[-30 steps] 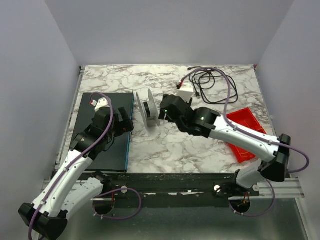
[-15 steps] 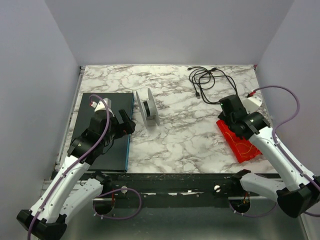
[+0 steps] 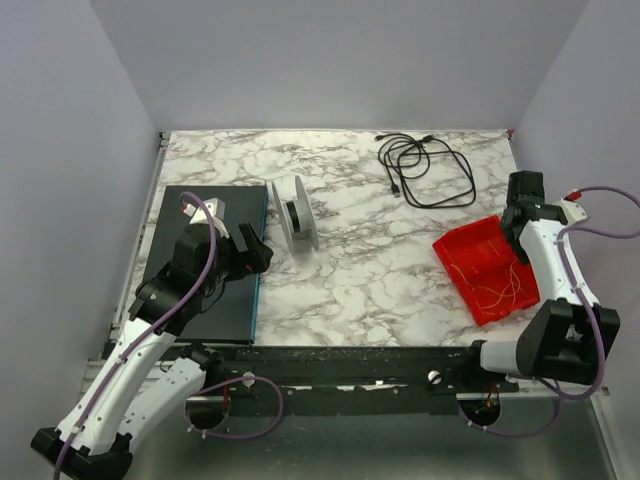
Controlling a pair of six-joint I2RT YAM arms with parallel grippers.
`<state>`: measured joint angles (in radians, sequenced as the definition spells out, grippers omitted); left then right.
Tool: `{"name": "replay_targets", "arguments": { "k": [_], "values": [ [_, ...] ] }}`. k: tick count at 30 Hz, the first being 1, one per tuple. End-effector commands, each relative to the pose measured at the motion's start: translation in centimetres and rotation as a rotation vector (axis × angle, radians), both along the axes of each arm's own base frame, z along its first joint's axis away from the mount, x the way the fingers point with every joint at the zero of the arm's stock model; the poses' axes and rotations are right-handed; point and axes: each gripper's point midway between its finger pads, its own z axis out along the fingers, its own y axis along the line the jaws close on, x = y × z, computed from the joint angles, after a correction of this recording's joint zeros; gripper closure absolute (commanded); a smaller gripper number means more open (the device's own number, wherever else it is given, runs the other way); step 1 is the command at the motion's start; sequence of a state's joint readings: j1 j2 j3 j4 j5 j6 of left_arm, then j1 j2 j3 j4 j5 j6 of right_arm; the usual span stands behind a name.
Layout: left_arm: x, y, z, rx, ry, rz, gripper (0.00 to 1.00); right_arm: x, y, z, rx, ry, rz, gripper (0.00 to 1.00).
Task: Wrap the cables
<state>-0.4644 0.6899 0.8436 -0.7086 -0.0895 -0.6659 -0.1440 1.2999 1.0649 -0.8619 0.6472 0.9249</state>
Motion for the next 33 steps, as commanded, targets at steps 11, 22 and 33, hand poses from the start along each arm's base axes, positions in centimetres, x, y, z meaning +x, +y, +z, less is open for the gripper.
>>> {"name": "replay_targets", "arguments": {
  "k": [11,22,33],
  "values": [
    [-1.4,1.3,0.6,0.025,-0.045,-0.001,0.01,3.2,-5.6,-1.8,0.091,-0.137,-0.208,0.36],
    [-1.3,1.4,-0.5,0.048,-0.029,-0.005,0.01,0.7,-7.6,-2.6,0.078,-0.132,-0.283,0.37],
    [-1.1,1.4,-1.1,0.059,-0.005,0.001,0.01,0.4,-8.0,-5.2,0.093,-0.134,-0.318,0.37]
  ]
}}
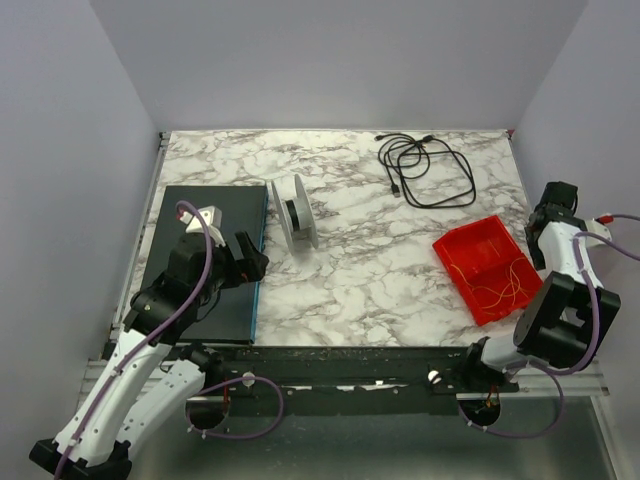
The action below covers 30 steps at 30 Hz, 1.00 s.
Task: Wrap the cables
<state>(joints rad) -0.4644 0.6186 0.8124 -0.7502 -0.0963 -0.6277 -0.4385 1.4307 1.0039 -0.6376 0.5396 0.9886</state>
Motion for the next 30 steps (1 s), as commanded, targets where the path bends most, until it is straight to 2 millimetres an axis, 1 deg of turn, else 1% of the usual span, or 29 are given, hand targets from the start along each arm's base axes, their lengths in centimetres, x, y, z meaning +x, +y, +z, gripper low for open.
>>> {"name": "replay_targets", "arguments": {
  "k": [1,6,9,10,12,15,16,18,21,23,25,27,30],
  "values": [
    [0.3,0.5,-0.4,0.026,0.006,0.017,0.01,0.6,-0.6,-0.8,-0.007,-0.038,-0.033,0.37],
    [0.5,0.6,-0.2,0.032,0.009,0.027,0.01,0.7,-0.6,-2.0,0.014,-0.029,-0.038,0.43],
    [0.5,0.7,0.0,0.038,0.004,0.034,0.01,0.8,-0.7,-2.0,0.002,-0.035,-0.036,0.49],
    [0.5,0.8,0.0,0.040,0.002,0.037,0.01,0.8,-0.9,-1.8,-0.008,-0.039,-0.034,0.54],
    [0.6,1.0,0.0,0.047,0.004,0.047,0.01,0.9,-1.1,-1.2,-0.023,-0.042,-0.026,0.69],
    [0.7,1.1,0.2,0.048,0.004,0.059,0.01,1.6,-1.4,0.5,-0.048,-0.062,0.016,0.98],
    [0.8,1.2,0.3,0.051,0.001,0.065,0.01,2.1,-1.3,1.4,-0.051,-0.075,0.045,0.99],
    [1.0,1.5,0.6,0.062,-0.002,0.078,0.01,2.6,-1.2,3.8,-0.070,-0.104,0.082,0.99],
    [1.3,1.8,1.2,0.078,-0.012,0.094,0.01,3.6,-0.5,8.8,-0.116,-0.205,0.180,0.99],
    [1.6,1.9,1.6,0.084,-0.016,0.100,0.01,4.9,1.1,12.0,-0.123,-0.293,0.272,0.99],
    [1.9,1.9,1.9,0.087,-0.016,0.107,0.01,6.4,3.4,15.0,-0.114,-0.368,0.376,0.99],
    [2.2,1.7,2.2,0.082,-0.015,0.111,0.01,7.7,5.7,17.9,-0.132,-0.402,0.467,0.99],
    [2.6,1.5,2.6,0.080,-0.009,0.116,0.01,9.4,8.8,21.5,-0.139,-0.442,0.608,0.99]
  ]
}}
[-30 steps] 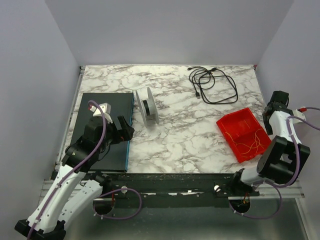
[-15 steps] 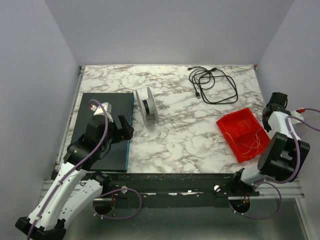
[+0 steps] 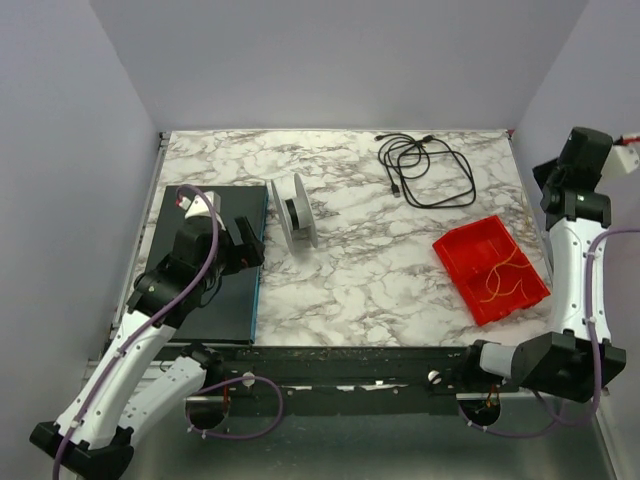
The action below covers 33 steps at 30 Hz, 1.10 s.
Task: Wrap the cables
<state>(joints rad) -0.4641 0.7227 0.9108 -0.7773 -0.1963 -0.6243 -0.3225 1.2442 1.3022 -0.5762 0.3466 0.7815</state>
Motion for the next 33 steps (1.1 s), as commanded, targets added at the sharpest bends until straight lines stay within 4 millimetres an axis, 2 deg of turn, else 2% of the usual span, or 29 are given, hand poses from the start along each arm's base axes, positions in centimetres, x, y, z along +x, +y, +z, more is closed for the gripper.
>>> {"name": "replay_targets", "arguments": {
  "k": [1,6,7,13,17,20,23,25,27,30,33],
  "values": [
    [0.8,0.4,1.2,0.015,-0.012,0.034,0.01,2.4,5.3,4.3,-0.017,-0.020,0.273,1.00],
    [1.4,0.5,2.0,0.025,-0.018,0.047,0.01,4.2,9.9,9.6,-0.008,-0.126,0.491,0.99],
    [1.5,0.4,2.2,0.024,-0.020,0.045,0.01,4.4,11.3,10.3,0.010,-0.146,0.559,0.99],
    [1.7,0.3,3.2,0.011,-0.051,0.043,0.01,4.8,18.1,15.8,0.014,-0.265,0.808,0.99],
    [1.7,0.1,3.6,0.001,-0.054,0.038,0.01,4.8,21.4,18.0,0.051,-0.317,0.923,0.99],
    [1.8,0.1,3.8,-0.006,-0.065,0.038,0.01,4.7,25.3,19.1,0.069,-0.332,1.027,0.99],
    [1.9,-0.2,4.0,-0.018,-0.067,0.031,0.01,5.1,26.9,18.1,0.086,-0.311,1.061,1.00],
    [1.9,-0.5,4.0,-0.026,-0.067,0.019,0.01,5.4,27.6,16.6,0.092,-0.287,1.071,0.99],
    [1.9,-0.9,4.0,-0.036,-0.069,-0.002,0.01,5.5,29.3,14.2,0.125,-0.246,1.121,0.99],
    [1.7,-1.8,3.8,-0.048,-0.069,-0.054,0.01,4.5,33.6,8.4,0.179,-0.131,1.224,0.99],
    [1.3,-2.8,3.5,-0.075,-0.096,-0.118,0.01,1.7,38.8,2.3,0.225,-0.027,1.333,0.99]
  ]
}}
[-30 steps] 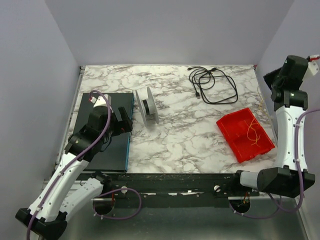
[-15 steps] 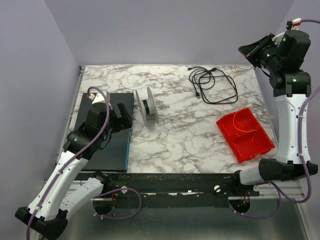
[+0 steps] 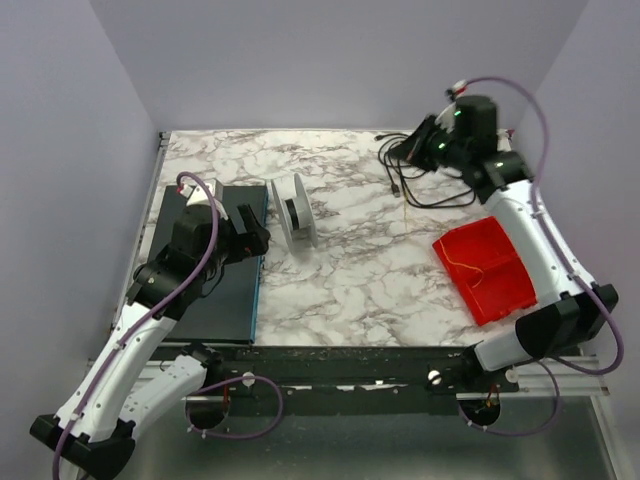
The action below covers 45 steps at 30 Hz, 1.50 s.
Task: Wrap the cables
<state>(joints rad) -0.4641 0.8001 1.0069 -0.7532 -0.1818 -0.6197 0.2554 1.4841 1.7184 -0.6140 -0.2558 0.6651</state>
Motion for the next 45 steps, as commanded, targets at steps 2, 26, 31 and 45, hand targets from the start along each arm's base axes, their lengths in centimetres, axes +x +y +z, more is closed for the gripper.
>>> {"name": "replay_targets", "arguments": {
  "k": [2,26,31,45],
  "values": [
    [-0.6,-2.5,0.4,-0.072,-0.071,-0.140,0.01,-4.7,8.2,-9.0,-0.015,0.154,0.242,0.99],
    [-3.9,-8.7,-6.8,-0.125,0.070,-0.304,0.01,-6.2,-0.8,-17.7,-0.391,0.228,-0.047,0.27],
    [-4.1,-8.4,-6.8,-0.124,0.076,-0.295,0.01,-9.3,-1.1,-21.4,-0.483,0.293,0.059,0.41],
    [-4.5,-7.8,-7.3,-0.094,0.113,-0.283,0.01,-11.8,3.3,-27.6,-0.730,0.193,0.166,0.39]
  ]
}}
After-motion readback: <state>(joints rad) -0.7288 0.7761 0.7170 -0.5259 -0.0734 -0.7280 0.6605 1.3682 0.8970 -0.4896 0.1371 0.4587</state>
